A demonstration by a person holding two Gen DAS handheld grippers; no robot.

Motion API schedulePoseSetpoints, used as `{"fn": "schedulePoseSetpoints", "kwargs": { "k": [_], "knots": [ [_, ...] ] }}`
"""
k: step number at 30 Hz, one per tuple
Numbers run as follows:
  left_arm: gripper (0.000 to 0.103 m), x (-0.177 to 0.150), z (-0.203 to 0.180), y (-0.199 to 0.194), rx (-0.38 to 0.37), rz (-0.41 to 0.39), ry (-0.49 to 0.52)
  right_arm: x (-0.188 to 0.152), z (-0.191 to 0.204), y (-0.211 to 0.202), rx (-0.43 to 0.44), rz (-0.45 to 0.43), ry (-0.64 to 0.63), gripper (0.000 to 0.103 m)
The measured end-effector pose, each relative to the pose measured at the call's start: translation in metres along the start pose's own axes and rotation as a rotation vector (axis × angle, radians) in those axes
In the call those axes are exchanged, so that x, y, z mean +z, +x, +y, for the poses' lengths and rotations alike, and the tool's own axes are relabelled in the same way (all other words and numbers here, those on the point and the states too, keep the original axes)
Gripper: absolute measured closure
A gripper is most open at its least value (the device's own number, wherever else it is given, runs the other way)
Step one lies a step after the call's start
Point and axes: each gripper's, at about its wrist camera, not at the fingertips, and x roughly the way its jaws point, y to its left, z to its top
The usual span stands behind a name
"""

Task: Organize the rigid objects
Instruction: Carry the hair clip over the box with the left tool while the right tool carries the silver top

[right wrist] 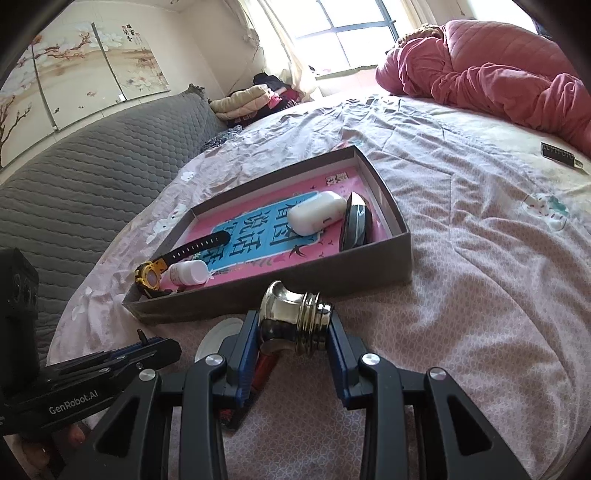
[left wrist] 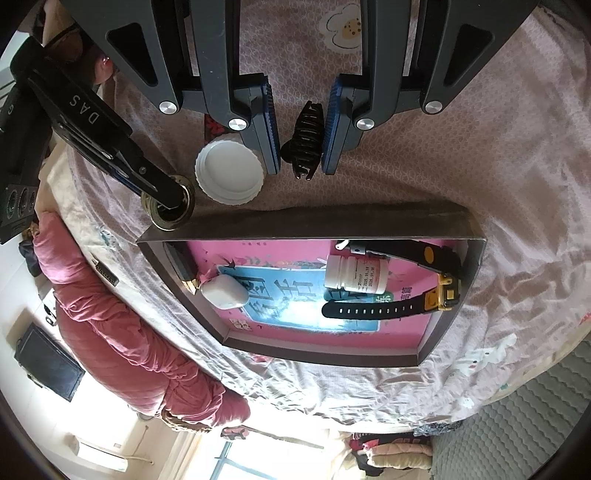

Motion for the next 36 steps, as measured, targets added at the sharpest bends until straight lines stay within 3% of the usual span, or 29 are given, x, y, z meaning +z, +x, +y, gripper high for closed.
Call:
{"fn": "schedulePoseSetpoints", "kwargs": {
  "k": [24,36],
  "knots": [
    [0.080,0.004,-0.018,-0.029,0.051,-0.050,0.055,0.006,0.012,-0.025,0.018,-0.078,-0.067,0.068],
    [0.080,0.019,-0.022,-0.034,0.077,-0.085,0.064,0.010,0.031,-0.036,-0.004,-0.138,-0.190,0.068]
  ]
}}
